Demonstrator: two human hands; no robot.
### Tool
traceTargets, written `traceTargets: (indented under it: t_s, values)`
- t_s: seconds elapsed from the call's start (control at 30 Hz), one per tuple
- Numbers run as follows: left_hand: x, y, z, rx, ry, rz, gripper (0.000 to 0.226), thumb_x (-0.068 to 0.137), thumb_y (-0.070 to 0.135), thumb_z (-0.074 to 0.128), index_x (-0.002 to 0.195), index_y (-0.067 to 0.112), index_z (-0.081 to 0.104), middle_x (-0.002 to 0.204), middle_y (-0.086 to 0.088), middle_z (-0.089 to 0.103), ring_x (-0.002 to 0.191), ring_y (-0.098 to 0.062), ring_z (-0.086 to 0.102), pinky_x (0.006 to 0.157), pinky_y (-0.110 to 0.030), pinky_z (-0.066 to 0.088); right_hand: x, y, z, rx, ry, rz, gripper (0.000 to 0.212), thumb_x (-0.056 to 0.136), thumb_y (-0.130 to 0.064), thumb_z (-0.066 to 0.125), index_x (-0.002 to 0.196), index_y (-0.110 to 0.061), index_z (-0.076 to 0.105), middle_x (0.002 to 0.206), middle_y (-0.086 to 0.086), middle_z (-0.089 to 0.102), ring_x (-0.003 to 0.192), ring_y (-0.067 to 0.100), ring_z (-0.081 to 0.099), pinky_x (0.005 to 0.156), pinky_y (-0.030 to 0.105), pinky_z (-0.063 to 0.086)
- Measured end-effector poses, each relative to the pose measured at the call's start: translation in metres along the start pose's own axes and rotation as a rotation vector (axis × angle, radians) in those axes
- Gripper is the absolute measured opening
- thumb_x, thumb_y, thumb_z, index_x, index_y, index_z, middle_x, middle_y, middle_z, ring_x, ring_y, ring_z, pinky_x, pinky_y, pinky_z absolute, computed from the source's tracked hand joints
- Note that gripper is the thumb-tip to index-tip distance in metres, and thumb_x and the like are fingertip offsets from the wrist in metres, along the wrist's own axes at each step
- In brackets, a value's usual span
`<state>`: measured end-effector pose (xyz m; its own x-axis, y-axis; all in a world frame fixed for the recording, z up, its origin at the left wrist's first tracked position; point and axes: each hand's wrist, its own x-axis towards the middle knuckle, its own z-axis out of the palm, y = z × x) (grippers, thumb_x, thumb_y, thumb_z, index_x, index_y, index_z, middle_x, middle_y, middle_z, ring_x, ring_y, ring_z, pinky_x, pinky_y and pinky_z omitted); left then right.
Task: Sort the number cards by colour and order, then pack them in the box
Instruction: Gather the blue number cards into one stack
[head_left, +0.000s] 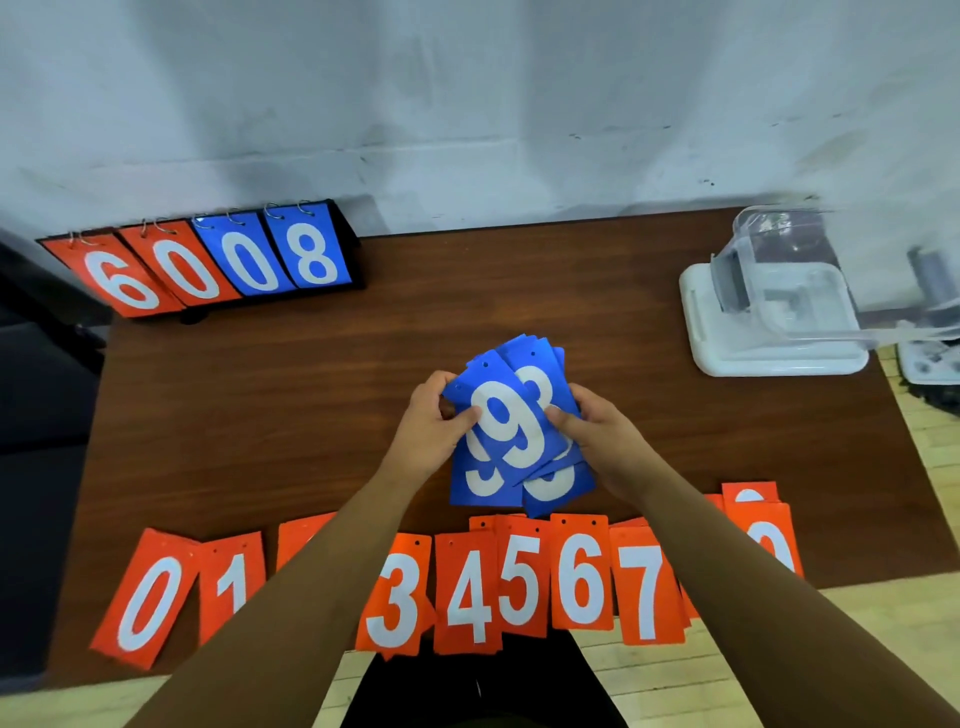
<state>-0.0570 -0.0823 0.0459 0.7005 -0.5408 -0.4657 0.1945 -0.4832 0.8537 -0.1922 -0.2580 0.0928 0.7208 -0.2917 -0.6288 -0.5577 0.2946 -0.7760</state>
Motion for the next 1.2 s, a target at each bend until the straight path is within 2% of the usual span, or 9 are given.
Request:
traceTargets:
  t_s: [0.2,0.37,0.5,0.63,0.73,0.8,0.97,1.1,1.2]
  values:
    - [0.005,0.000,0.004,-0.049,-0.030,-0.010,0.031,0.088,0.023,0.070,0.112,0.025,0.052,0.112,0.008,0.065,0.103,-0.010,0.064,0.072,-0.023,0.057,0.007,-0.003,0.007,-0.246,-0.034,-0.022,0.040,0.082,-0.026,0.076,0.116,-0.026,0.055,0.106,-0.005,0.072,0.092,0.015,0.072,0.074,0.032,0.061]
    - [0.017,-0.007,0.002,-0.086,-0.014,0.025,0.063,0.082,0.019,0.077,0.129,0.032,0.037,0.134,0.007,0.054,0.115,-0.012,0.060,0.089,-0.039,0.057,0.024,-0.008,0.012,-0.555,0.022,-0.126,0.036,0.089,-0.022,0.068,0.115,-0.035,0.048,0.099,-0.020,0.061,0.093,0.006,0.066,0.068,0.018,0.054]
    - [0.032,-0.005,-0.008,0.121,0.094,0.170,0.088,0.076,0.023,0.082,0.143,0.040,0.027,0.139,0.009,0.042,0.128,-0.011,0.046,0.101,-0.031,0.046,0.043,-0.014,0.016,-0.958,0.052,-0.267,0.032,0.096,-0.022,0.054,0.128,-0.026,0.048,0.104,-0.007,0.065,0.090,0.013,0.066,0.070,0.030,0.058]
    - [0.046,-0.017,-0.019,0.440,0.091,0.427,0.066,0.083,0.018,0.072,0.139,0.033,0.040,0.137,0.010,0.046,0.126,-0.008,0.042,0.107,-0.036,0.040,0.071,0.000,0.031,-1.254,0.064,-0.536,0.032,0.090,-0.016,0.057,0.122,-0.020,0.054,0.103,0.001,0.068,0.087,0.023,0.064,0.071,0.040,0.053]
    - [0.053,-0.039,-0.021,0.532,-0.045,0.420,0.039,0.088,0.008,0.064,0.123,0.023,0.056,0.119,0.006,0.060,0.113,-0.010,0.054,0.098,-0.037,0.046,0.088,0.023,0.045,-1.357,0.027,-0.560,0.030,0.081,-0.003,0.058,0.110,-0.012,0.057,0.085,0.007,0.067,0.072,0.032,0.061,0.058,0.035,0.040]
    - [0.054,-0.048,-0.021,0.539,-0.070,0.370,0.024,0.090,0.009,0.062,0.112,0.019,0.061,0.109,0.005,0.063,0.103,-0.012,0.058,0.089,-0.032,0.048,0.092,0.033,0.049,-1.334,0.042,-0.571,0.028,0.081,0.000,0.057,0.108,-0.010,0.057,0.081,0.009,0.065,0.068,0.032,0.059,0.056,0.032,0.032]
    - [0.049,-0.052,-0.022,0.293,-0.016,0.199,0.029,0.091,0.015,0.066,0.114,0.028,0.057,0.108,0.011,0.062,0.101,-0.005,0.059,0.081,-0.016,0.044,0.096,0.032,0.047,-1.173,-0.004,-0.379,0.032,0.091,-0.011,0.051,0.122,-0.015,0.053,0.096,0.006,0.067,0.081,0.028,0.062,0.062,0.037,0.046]
    - [0.054,-0.049,-0.022,-0.180,0.077,-0.040,0.056,0.084,0.034,0.074,0.131,0.031,0.045,0.128,0.007,0.056,0.118,-0.006,0.055,0.100,-0.028,0.047,0.098,0.013,0.031,-0.576,0.069,-0.120,0.028,0.089,-0.013,0.062,0.113,-0.025,0.057,0.096,-0.006,0.069,0.081,0.011,0.068,0.068,0.033,0.058]
    - [0.054,-0.041,-0.014,-0.450,0.024,-0.222,0.046,0.090,0.046,0.062,0.129,0.025,0.050,0.126,0.003,0.063,0.114,-0.010,0.062,0.103,-0.039,0.048,0.094,0.004,0.027,-0.187,0.168,-0.013,0.029,0.087,-0.013,0.070,0.110,-0.026,0.058,0.101,-0.011,0.069,0.087,0.004,0.068,0.065,0.022,0.057]
